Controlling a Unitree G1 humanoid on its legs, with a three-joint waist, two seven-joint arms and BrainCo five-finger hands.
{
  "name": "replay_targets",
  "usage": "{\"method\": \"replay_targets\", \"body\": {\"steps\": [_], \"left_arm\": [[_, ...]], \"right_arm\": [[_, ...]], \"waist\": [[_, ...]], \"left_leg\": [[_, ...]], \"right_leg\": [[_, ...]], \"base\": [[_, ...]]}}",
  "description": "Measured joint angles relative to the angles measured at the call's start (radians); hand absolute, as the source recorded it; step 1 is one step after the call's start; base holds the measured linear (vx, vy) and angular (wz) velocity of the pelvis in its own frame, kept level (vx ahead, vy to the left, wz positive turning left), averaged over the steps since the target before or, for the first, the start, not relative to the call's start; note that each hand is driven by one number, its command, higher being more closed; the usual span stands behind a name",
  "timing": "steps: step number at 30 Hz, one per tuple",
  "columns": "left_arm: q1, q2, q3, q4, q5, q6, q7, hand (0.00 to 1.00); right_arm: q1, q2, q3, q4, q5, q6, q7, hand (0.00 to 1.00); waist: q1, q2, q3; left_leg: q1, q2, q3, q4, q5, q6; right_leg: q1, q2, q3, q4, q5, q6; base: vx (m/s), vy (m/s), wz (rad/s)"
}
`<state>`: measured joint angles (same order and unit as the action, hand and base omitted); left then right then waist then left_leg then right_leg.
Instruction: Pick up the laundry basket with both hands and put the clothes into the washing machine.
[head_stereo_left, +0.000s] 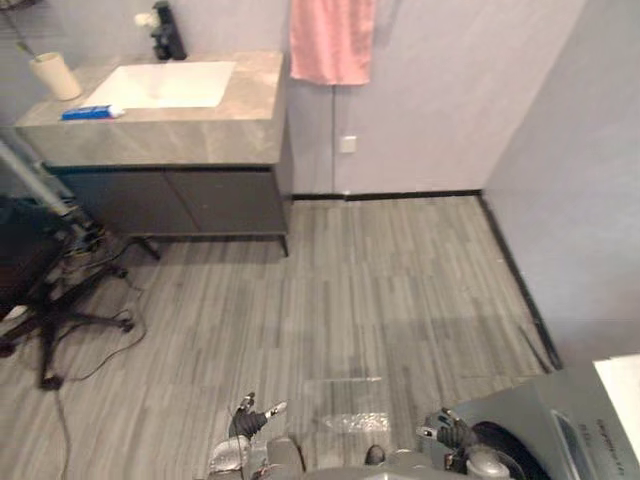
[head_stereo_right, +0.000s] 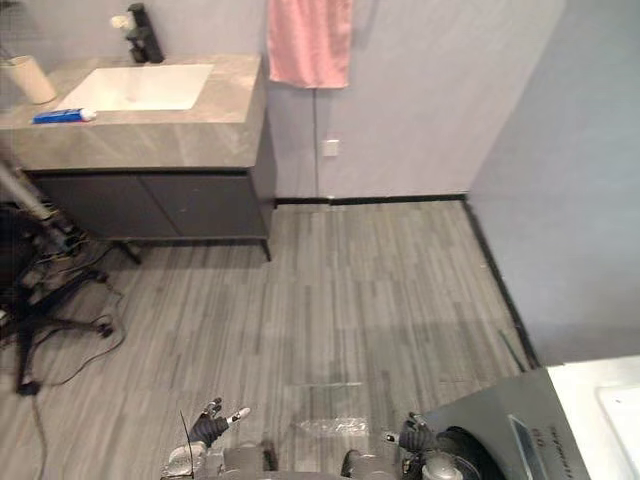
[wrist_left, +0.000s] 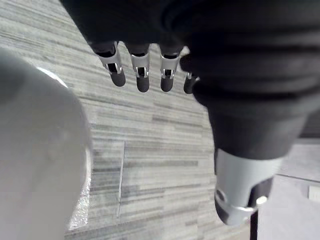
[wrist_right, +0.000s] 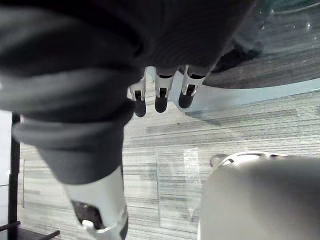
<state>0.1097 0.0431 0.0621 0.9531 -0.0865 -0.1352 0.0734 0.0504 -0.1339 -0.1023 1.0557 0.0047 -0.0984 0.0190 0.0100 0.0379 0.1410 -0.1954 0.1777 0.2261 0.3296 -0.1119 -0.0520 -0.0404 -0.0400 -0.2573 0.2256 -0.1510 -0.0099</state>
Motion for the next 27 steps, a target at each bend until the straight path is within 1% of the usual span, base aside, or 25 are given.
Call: {"method": "replay_targets", "body": {"steps": [1, 3, 5, 8, 9, 10, 12, 14, 15, 17, 18, 19, 20, 21, 22, 24, 27], "left_arm": [[-0.003, 0.0, 0.019, 0.001, -0.002, 0.0, -0.001, 0.0], [-0.001, -0.002, 0.063, -0.001, -0.008, -0.001, 0.0, 0.0], [0.0, -0.004, 0.091, 0.0, -0.02, -0.001, 0.001, 0.0], [0.001, -0.019, 0.13, -0.001, -0.031, 0.0, -0.002, 0.0], [0.003, -0.022, 0.139, -0.001, -0.032, 0.0, -0.003, 0.0], [0.006, -0.028, 0.146, 0.0, -0.031, 0.001, -0.005, 0.0], [0.008, -0.03, 0.145, 0.0, -0.027, 0.001, -0.009, 0.0], [0.009, -0.026, 0.129, 0.014, -0.01, 0.001, -0.01, 0.0], [0.005, -0.022, 0.118, 0.022, 0.003, 0.001, -0.008, 0.0], [0.001, -0.011, 0.087, 0.031, 0.014, 0.001, -0.008, 0.0], [0.002, 0.002, 0.07, 0.04, 0.018, 0.002, -0.007, 0.0], [-0.002, 0.013, 0.053, 0.045, 0.021, 0.002, -0.006, 0.0], [-0.008, 0.016, 0.05, 0.048, 0.023, 0.0, -0.002, 0.0], [-0.005, 0.013, 0.05, 0.052, 0.025, 0.0, 0.004, 0.0], [-0.005, 0.01, 0.05, 0.054, 0.027, 0.0, 0.008, 0.0], [-0.001, 0.005, 0.05, 0.058, 0.027, -0.001, 0.023, 0.0], [0.004, 0.003, 0.049, 0.06, 0.017, -0.001, 0.038, 0.0]], "right_arm": [[0.003, 0.0, 0.0, -0.003, 0.001, 0.001, -0.004, 0.0], [0.005, 0.015, 0.004, -0.011, 0.002, 0.001, -0.017, 0.0], [0.003, 0.035, 0.015, -0.017, 0.006, 0.001, -0.019, 0.0], [0.003, 0.054, 0.043, -0.023, 0.021, -0.001, -0.018, 0.0], [0.002, 0.058, 0.042, -0.024, 0.023, -0.001, -0.019, 0.0], [0.003, 0.066, 0.041, -0.028, 0.025, -0.001, -0.02, 0.0], [0.005, 0.069, 0.041, -0.028, 0.025, -0.001, -0.02, 0.0], [0.005, 0.071, 0.041, -0.021, 0.024, 0.0, -0.018, 0.0], [-0.006, 0.069, 0.041, -0.02, 0.023, 0.0, -0.016, 0.0], [-0.007, 0.068, 0.044, -0.02, 0.022, 0.0, -0.016, 0.0], [-0.004, 0.073, 0.046, -0.019, 0.022, -0.001, -0.016, 0.0], [0.006, 0.076, 0.046, -0.012, 0.021, -0.001, -0.016, 0.0], [0.017, 0.077, 0.044, 0.004, 0.02, -0.001, -0.017, 0.0], [0.016, 0.075, 0.046, 0.023, 0.019, -0.001, -0.018, 0.0], [0.017, 0.073, 0.049, 0.028, 0.018, -0.001, -0.018, 0.0], [0.015, 0.066, 0.064, 0.044, 0.015, -0.001, -0.017, 0.0], [0.015, 0.066, 0.06, 0.057, 0.014, -0.002, -0.018, 0.0]], "waist": [[0.006, 0.0, 0.0], [0.012, -0.022, 0.005], [0.016, -0.031, 0.001], [0.035, -0.032, -0.002], [0.035, -0.034, -0.005], [0.032, -0.039, -0.008], [0.03, -0.047, -0.014], [0.027, -0.055, -0.04], [0.02, -0.054, -0.042], [0.003, -0.043, -0.045], [-0.005, -0.055, -0.05], [-0.009, -0.073, -0.058], [-0.008, -0.073, -0.075], [0.003, -0.071, -0.087], [0.006, -0.069, -0.095], [0.005, -0.06, -0.108], [0.004, -0.059, -0.109]], "left_leg": [[0.007, -0.013, 0.001, -0.014, 0.009, -0.001], [0.013, -0.055, -0.008, -0.059, 0.021, 0.015], [0.017, -0.073, -0.009, -0.062, 0.025, 0.026], [0.039, -0.081, 0.018, -0.048, 0.0, 0.057], [0.043, -0.082, 0.024, -0.043, -0.007, 0.057], [0.057, -0.093, 0.032, -0.027, -0.039, 0.055], [0.069, -0.103, 0.042, -0.017, -0.054, 0.06], [0.082, -0.122, 0.051, -0.041, -0.062, 0.073], [0.087, -0.122, 0.048, -0.055, -0.062, 0.074], [0.089, -0.108, 0.038, -0.056, -0.061, 0.07], [0.093, -0.115, 0.028, -0.06, -0.053, 0.057], [0.105, -0.122, 0.011, -0.072, -0.048, 0.049], [0.123, -0.12, 0.001, -0.114, -0.025, 0.037], [0.138, -0.117, -0.002, -0.154, 0.003, 0.033], [0.14, -0.114, -0.003, -0.174, 0.015, 0.032], [0.148, -0.112, -0.009, -0.23, 0.046, 0.024], [0.186, -0.108, -0.022, -0.267, 0.059, 0.017]], "right_leg": [[0.001, -0.012, 0.005, 0.003, -0.002, 0.01], [0.002, -0.042, -0.004, -0.006, 0.004, 0.031], [0.003, -0.054, -0.009, -0.013, 0.009, 0.04], [0.019, -0.068, 0.013, -0.013, 0.009, 0.054], [0.019, -0.069, 0.02, -0.007, 0.005, 0.06], [0.014, -0.089, 0.039, 0.035, -0.022, 0.079], [0.0, -0.107, 0.051, 0.076, -0.047, 0.088], [-0.036, -0.135, 0.074, 0.133, -0.064, 0.102], [-0.07, -0.136, 0.095, 0.177, -0.07, 0.099], [-0.092, -0.13, 0.101, 0.15, -0.068, 0.094], [-0.082, -0.13, 0.104, 0.091, -0.029, 0.084], [-0.065, -0.132, 0.103, 0.067, 0.023, 0.116], [-0.044, -0.119, 0.094, 0.025, 0.034, 0.109], [-0.026, -0.103, 0.09, -0.024, 0.052, 0.103], [-0.02, -0.096, 0.087, -0.051, 0.064, 0.098], [0.017, -0.069, 0.076, -0.148, 0.108, 0.089], [0.053, -0.054, 0.075, -0.183, 0.117, 0.082]], "base": [[0.02, 0.14, 0.2], [0.04, 0.183, 0.27], [0.06, 0.123, 0.14], [0.03, 0.098, -0.13], [0.02, 0.087, -0.3], [0.01, 0.071, -0.23], [0.0, 0.063, -0.18], [0.05, 0.028, -0.19], [0.05, 0.003, -0.11], [0.05, -0.024, 0.11], [0.08, -0.064, 0.39], [0.13, -0.105, 0.41], [0.19, -0.141, 0.27], [0.17, -0.115, 0.09], [0.18, -0.103, 0.02], [0.14, -0.069, -0.01], [0.07, -0.059, -0.05]]}}
